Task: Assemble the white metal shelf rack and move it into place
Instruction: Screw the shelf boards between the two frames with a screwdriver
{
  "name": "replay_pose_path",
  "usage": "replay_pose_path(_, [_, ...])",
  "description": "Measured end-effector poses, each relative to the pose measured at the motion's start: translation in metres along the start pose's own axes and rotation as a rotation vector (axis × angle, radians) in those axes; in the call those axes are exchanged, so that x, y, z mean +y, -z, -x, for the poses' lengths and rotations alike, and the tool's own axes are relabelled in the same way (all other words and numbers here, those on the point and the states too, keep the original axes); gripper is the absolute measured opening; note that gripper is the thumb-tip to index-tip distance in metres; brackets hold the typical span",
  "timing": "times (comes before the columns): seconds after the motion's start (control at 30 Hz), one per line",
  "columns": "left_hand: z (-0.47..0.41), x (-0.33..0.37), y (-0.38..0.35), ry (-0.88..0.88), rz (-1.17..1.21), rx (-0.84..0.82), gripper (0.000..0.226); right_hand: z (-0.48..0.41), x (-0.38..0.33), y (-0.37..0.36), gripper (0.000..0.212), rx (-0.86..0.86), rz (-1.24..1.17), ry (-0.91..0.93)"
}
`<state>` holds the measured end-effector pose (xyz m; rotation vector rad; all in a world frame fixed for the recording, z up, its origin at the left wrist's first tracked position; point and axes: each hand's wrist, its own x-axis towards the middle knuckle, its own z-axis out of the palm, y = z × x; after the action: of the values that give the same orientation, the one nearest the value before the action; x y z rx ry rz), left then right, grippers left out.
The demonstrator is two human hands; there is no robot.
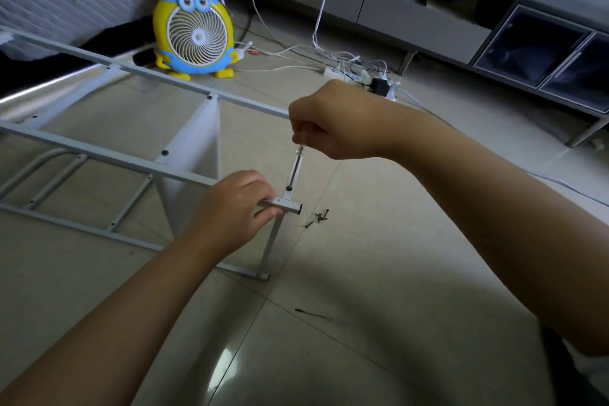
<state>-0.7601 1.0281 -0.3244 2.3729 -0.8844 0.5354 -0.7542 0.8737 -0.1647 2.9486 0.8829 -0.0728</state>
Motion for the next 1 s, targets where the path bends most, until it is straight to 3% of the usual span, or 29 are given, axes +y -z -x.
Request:
replay_pose_path(0.3, [0.002,0.0,-0.002,0.008,-0.018,0.006,0.02,0.001,-0.021,-0.015,0.012,0.117,-0.094,-0.314])
replay_pose_path(0.47, [0.001,0.004,0.002,0.044,-0.03,-0.053,0.02,0.0,-0.023,-0.02,0.008,0.142,-0.132,-0.372])
replay_pose_path(0.53, [0.002,0.003,0.002,0.06,-0.013,-0.066,0.019,0.002,-0.017,-0.019,0.016,0.152,-0.184,-0.365])
replay_pose_path(0.73, [-0.002,0.002,0.006,0.1,0.039,-0.091,0.028,0.03,0.01,-0.005,0.012,0.412,-0.595,-0.395])
replay_pose_path(0.9, [-0.007,0.017,0.008,0.13,-0.042,-0.054,0.053,0.063,0.042,-0.091,0.01,0.639,-0.679,-0.611])
replay_pose_path(1.0, [-0.017,0.033,0.004,0.225,-0.209,-0.154,0.065,0.089,0.052,-0.178,0.008,0.457,-0.677,-0.771])
